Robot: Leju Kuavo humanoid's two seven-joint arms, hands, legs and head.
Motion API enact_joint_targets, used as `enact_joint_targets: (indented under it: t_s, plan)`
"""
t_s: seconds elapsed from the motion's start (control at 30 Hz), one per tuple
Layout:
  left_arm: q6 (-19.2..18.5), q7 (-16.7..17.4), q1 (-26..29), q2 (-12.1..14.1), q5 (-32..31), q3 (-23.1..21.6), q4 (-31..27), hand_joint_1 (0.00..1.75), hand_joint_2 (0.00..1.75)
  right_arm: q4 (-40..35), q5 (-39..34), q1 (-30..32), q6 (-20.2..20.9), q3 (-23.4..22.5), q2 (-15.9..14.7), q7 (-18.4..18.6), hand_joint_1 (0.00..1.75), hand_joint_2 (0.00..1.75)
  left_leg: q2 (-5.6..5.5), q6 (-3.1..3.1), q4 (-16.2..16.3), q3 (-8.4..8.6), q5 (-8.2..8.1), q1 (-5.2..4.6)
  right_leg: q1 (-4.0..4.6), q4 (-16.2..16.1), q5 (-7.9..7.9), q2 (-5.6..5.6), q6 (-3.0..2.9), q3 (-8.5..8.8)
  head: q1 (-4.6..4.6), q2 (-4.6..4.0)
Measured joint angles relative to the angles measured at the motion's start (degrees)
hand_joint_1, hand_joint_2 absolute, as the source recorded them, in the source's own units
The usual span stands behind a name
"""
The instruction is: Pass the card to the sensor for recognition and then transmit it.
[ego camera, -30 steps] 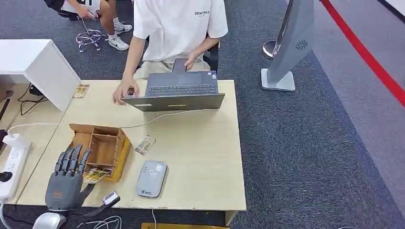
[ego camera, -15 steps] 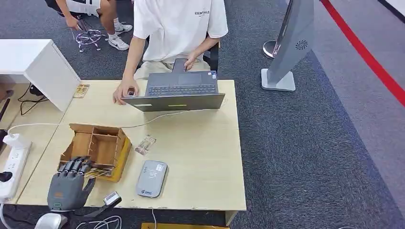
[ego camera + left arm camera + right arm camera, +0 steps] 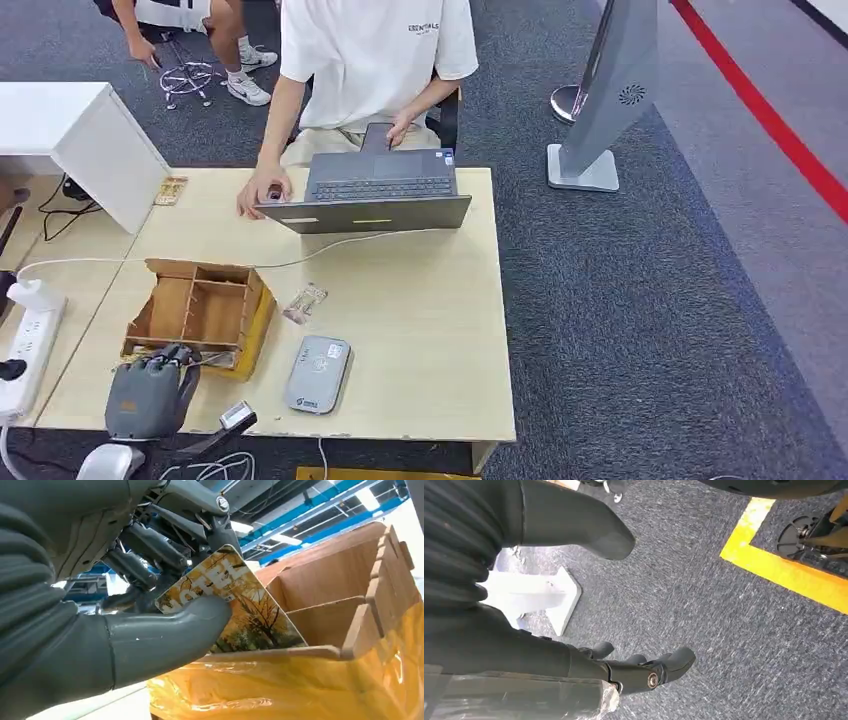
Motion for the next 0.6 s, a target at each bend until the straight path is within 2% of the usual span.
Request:
enact_joint_targets:
  t_s: [0.17,0.23,0.43,0.5,0.6]
  plan:
    - [-0.22,1.62,0.12,-0.15,-0.90,-0.68,-1.29,1.75,1.75,0.00,-0.42,0.03,-0.04,-0.02,0.00,0.28,0.00,1.75,0.00,-0.02,0.00,0.02,0.02,0.00,0.00,0.00,0.00,0.00,0.00,-0.01,0.00,0.00]
    - [-2.15,3.48,0.34,0.20,-1.51,-2.23,-4.34,1.75,1.75,0.00,-0.88,0.04,-0.07,-0.04,0.00,0.44,0.00,1.75,-0.02,-0.02,0.01,0.00,0.02,0.00,0.00,0.00,0.00,-0.02,0.00,0.00,0.02,0.00]
    - [-16.14,7.50,0.26,4.07,-3.08,-9.73,-18.28,1.75,1.75,0.00,-2.82,0.22,-0.22,-0.63,-0.02,0.83,0.00,1.75,-0.01,-0.02,0.03,0.00,0.02,0.00,0.00,0.00,0.00,-0.02,0.00,-0.02,-0.02,0.00]
    - [-21.10,7.78,-0.39,6.28,-2.89,-13.08,-23.11,1.75,1.75,0.00,-3.80,0.27,-0.24,-1.20,-0.02,0.85,0.00,1.75,-0.01,-0.02,0.03,0.00,0.02,0.00,0.00,0.00,0.00,0.00,0.00,-0.03,0.02,0.00]
    - [-26.83,8.78,-2.60,11.00,-0.01,-18.54,-30.38,1.75,1.75,0.00,-4.81,0.38,-0.24,-2.10,-0.04,0.83,0.00,1.75,0.00,-0.02,0.04,-0.01,0.02,0.01,0.02,0.00,0.01,0.00,0.00,-0.05,0.04,0.00]
